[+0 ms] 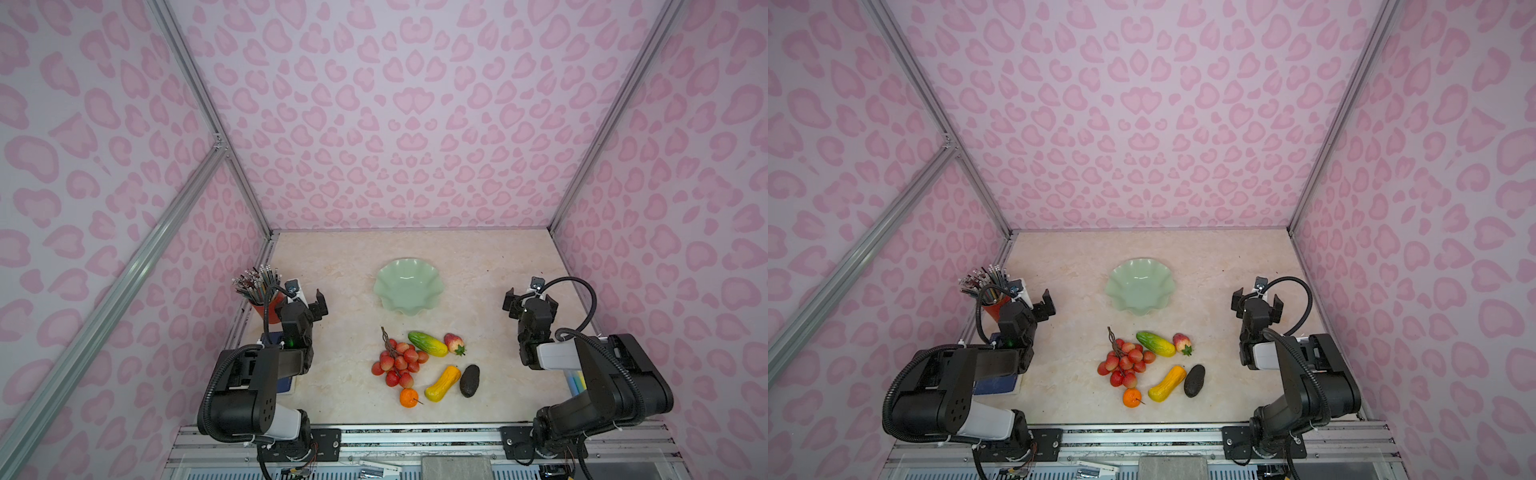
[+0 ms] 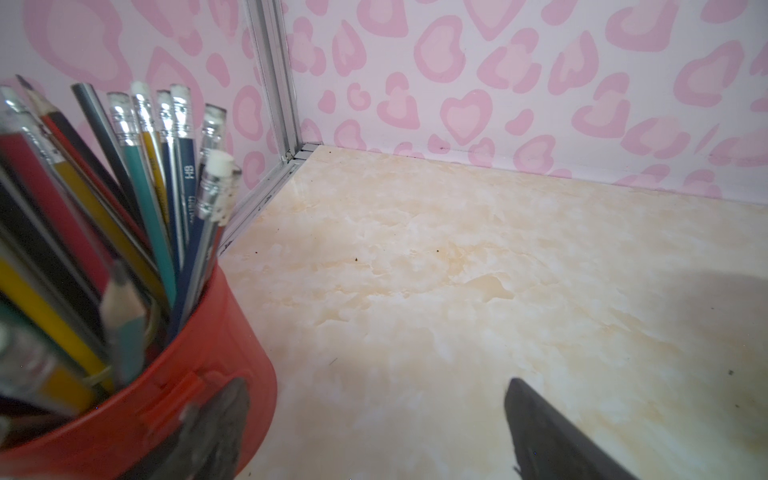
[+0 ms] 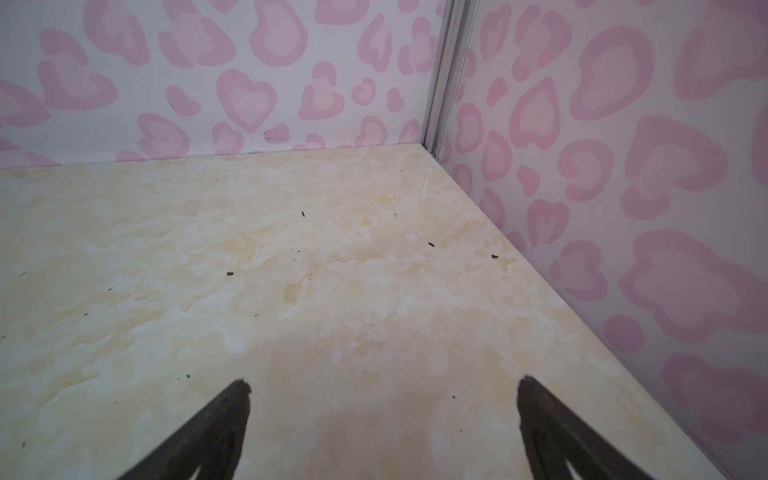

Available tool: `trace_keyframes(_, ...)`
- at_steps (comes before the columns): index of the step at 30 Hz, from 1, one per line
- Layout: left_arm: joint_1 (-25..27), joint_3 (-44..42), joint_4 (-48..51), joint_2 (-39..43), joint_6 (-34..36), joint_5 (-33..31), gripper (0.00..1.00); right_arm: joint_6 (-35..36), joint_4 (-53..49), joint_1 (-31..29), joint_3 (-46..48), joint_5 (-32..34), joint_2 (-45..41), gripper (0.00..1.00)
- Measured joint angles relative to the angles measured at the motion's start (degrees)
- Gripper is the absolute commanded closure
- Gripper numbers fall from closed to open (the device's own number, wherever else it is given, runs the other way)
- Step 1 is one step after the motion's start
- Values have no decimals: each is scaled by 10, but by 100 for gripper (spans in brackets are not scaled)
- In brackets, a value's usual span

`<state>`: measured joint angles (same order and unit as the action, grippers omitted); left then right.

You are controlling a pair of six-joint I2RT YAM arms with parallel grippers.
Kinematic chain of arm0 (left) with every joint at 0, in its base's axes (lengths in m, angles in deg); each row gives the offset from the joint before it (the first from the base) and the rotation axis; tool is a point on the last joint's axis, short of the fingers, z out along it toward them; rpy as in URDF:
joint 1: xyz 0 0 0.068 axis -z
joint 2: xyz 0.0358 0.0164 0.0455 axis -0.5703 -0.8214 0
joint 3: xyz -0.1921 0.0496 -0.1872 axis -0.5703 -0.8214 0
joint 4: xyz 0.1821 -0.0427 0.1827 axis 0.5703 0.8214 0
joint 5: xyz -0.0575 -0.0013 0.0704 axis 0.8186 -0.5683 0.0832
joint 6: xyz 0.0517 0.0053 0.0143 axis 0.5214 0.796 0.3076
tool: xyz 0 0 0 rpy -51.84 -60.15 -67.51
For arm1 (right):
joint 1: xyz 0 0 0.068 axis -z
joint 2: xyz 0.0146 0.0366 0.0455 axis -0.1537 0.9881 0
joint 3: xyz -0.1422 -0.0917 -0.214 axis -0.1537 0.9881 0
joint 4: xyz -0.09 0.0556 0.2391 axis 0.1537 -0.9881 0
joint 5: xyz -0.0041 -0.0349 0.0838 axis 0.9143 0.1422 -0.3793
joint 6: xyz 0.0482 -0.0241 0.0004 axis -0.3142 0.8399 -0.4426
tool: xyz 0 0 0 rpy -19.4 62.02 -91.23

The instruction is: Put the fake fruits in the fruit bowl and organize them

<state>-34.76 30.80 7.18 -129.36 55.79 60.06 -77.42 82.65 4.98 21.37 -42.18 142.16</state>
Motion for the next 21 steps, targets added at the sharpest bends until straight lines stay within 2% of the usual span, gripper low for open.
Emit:
trace_keyframes(6, 0, 0, 13, 14, 0, 5, 2, 0, -2, -6, 0, 11, -4, 0)
trace_keyframes(11, 10, 22, 90, 138, 5, 10, 3, 6, -9, -30, 8, 43, -39, 0)
trace_keyframes(14, 10, 47, 148, 226, 0, 10, 3, 3, -109, -46, -48, 67, -100, 0)
trace_keyframes(17, 9, 96, 221, 284, -15, 11, 3, -68, -249, -27, -163, 76, -147, 0)
trace_keyframes(18, 8, 115, 245, 294, -24, 10, 3, -96, -297, -16, -204, 61, -154, 0)
trace_keyframes(21, 4, 163, 309, 302, -48, 5, 2, -137, -405, -2, -250, -13, -164, 9)
